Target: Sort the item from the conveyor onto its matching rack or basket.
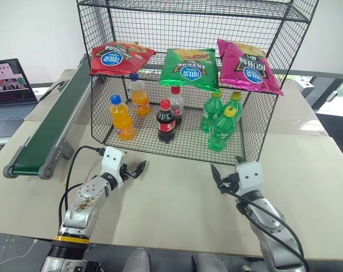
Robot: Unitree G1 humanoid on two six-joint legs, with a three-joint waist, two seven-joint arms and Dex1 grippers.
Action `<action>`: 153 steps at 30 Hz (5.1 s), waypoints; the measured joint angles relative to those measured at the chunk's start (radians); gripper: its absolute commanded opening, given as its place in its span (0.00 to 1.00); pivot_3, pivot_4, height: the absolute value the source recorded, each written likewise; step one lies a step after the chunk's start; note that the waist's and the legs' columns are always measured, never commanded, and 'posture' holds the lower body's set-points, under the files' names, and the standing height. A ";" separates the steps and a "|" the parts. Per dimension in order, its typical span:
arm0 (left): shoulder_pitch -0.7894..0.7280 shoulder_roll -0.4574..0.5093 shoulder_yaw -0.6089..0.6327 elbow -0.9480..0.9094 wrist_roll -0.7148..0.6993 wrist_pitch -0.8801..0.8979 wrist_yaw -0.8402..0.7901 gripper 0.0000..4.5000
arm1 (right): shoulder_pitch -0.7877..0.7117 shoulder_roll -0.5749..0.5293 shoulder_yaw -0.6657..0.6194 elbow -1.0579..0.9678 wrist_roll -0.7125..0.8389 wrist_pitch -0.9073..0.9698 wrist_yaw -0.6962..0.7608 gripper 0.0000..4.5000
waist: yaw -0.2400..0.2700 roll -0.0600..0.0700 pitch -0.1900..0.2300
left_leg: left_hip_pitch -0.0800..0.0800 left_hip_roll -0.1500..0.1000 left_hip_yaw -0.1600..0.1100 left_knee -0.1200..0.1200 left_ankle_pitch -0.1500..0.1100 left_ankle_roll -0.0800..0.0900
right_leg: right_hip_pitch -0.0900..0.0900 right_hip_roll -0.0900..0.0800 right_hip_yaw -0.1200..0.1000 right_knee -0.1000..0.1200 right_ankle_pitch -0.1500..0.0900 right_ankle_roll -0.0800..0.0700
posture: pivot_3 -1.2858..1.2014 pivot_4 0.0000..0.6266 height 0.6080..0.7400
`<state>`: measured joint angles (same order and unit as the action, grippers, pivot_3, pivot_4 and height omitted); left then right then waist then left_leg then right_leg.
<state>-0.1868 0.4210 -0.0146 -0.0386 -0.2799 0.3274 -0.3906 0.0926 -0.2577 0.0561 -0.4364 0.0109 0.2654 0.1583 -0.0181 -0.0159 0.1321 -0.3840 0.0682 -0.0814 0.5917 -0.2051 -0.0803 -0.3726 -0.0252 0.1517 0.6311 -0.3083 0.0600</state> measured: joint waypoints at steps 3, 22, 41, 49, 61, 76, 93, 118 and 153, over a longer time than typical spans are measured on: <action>0.003 0.006 -0.003 -0.003 0.008 0.006 -0.010 0.99 | 0.000 0.001 -0.001 0.000 0.004 -0.002 0.007 1.00 | 0.000 0.000 0.000 | 0.000 0.000 0.000 0.000 0.000 0.000 | 0.000 0.000 0.000 0.000 0.000 0.000 | 0.52 0.24 1.00; 0.075 -0.022 0.164 -0.128 -0.118 0.091 -0.047 0.99 | -0.039 -0.070 -0.032 -0.051 0.073 0.004 0.169 1.00 | -0.001 0.000 0.000 | 0.001 0.000 0.000 0.001 0.000 0.000 | 0.001 0.000 0.000 0.001 0.000 0.000 | 0.52 0.24 1.00; 0.087 -0.011 0.165 -0.148 -0.117 0.093 -0.068 0.99 | -0.049 -0.064 -0.024 -0.066 0.074 0.007 0.168 1.00 | -0.001 0.000 0.000 | 0.001 0.000 0.000 0.001 0.000 0.000 | 0.001 0.000 0.000 0.001 0.000 0.000 | 0.52 0.24 1.00; 0.080 -0.011 0.165 -0.148 -0.117 0.093 -0.074 0.99 | -0.056 -0.064 -0.021 -0.066 0.073 0.007 0.168 1.00 | -0.001 0.000 0.000 | 0.001 0.000 0.000 0.001 0.000 0.000 | 0.001 0.000 0.000 0.001 0.000 0.000 | 0.52 0.24 1.00; 0.102 -0.009 0.177 -0.167 -0.117 0.093 -0.074 0.99 | -0.072 -0.053 -0.008 -0.066 0.073 0.007 0.169 1.00 | -0.001 0.000 0.000 | 0.001 0.000 0.000 0.001 0.000 0.000 | 0.001 0.000 0.000 0.002 0.000 0.000 | 0.52 0.24 1.00; 0.104 -0.010 0.182 -0.167 -0.119 0.093 -0.082 0.99 | -0.084 -0.049 -0.007 -0.057 0.073 0.007 0.170 1.00 | -0.001 0.000 0.000 | 0.001 0.000 0.000 0.002 0.000 0.000 | 0.001 0.000 0.000 0.002 0.000 0.000 | 0.52 0.24 1.00; 0.189 0.034 0.352 -0.322 -0.366 0.253 -0.111 0.99 | -0.226 -0.099 0.001 -0.039 0.201 0.033 0.340 1.00 | -0.019 0.000 0.000 | 0.002 0.000 0.000 0.003 -0.001 0.001 | 0.002 0.000 0.000 0.005 0.000 0.000 | 0.52 0.24 1.00; 0.349 -0.038 0.962 -0.165 -1.498 0.209 0.565 0.99 | -0.632 -0.069 0.093 0.107 0.525 0.073 0.746 1.00 | -0.019 -0.002 0.000 | 0.003 0.000 -0.001 0.011 -0.004 0.007 | 0.003 0.000 -0.002 0.011 -0.001 -0.001 | 0.52 0.24 1.00; 0.337 -0.024 0.936 -0.063 -1.449 0.175 0.531 0.99 | -0.672 -0.072 0.093 0.090 0.620 0.111 0.793 1.00 | -0.022 -0.002 -0.001 | 0.003 0.001 -0.001 0.007 -0.004 0.006 | 0.001 0.000 -0.002 0.008 -0.001 -0.002 | 0.52 0.24 1.00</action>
<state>0.1503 0.3967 0.9216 -0.1012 -1.7288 0.5029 0.1402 -0.5797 -0.3293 0.1491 -0.3464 0.6305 0.3767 0.9510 -0.0399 -0.0180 0.1315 -0.3812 0.0687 -0.0823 0.5988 -0.2094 -0.0741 -0.3714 -0.0250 0.1497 0.6394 -0.3097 0.0585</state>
